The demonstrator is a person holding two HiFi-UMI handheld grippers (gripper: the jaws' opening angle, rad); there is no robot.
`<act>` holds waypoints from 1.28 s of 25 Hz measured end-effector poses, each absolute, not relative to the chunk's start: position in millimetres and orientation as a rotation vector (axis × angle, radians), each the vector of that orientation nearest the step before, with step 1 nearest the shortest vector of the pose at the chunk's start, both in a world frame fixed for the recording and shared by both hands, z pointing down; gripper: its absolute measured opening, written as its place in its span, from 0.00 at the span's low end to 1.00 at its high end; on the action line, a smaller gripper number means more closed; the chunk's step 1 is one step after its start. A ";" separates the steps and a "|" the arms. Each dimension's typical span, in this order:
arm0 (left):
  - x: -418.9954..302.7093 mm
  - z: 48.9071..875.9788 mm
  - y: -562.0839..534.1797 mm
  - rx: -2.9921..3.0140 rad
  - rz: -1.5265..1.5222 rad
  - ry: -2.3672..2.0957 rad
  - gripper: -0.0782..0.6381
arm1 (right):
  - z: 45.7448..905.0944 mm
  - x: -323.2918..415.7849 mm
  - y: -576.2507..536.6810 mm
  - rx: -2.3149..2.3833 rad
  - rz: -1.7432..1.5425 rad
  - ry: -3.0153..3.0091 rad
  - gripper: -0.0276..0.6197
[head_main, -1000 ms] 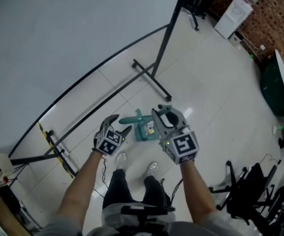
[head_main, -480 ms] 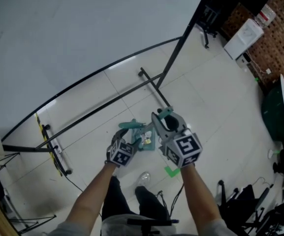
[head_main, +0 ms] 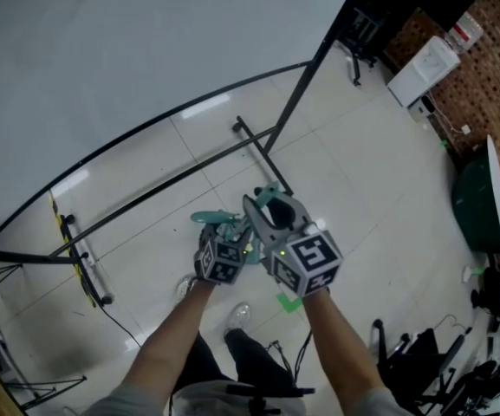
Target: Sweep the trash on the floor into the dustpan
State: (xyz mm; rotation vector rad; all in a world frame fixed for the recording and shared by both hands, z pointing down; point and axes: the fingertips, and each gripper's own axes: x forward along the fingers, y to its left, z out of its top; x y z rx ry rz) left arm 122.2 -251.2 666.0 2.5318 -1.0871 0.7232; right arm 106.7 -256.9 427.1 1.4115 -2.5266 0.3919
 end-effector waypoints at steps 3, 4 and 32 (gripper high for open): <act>122.2 668.0 -256.1 2.523 0.725 -1.113 0.52 | 428.4 102.0 -256.7 1.351 0.450 -2.558 0.21; 122.7 668.1 -257.2 2.524 0.726 -1.111 0.52 | 429.4 100.5 -257.1 1.322 0.455 -2.571 0.21; 132.9 667.0 -263.7 2.455 0.743 -1.245 0.52 | 436.7 118.4 -264.3 0.929 0.376 -2.719 0.19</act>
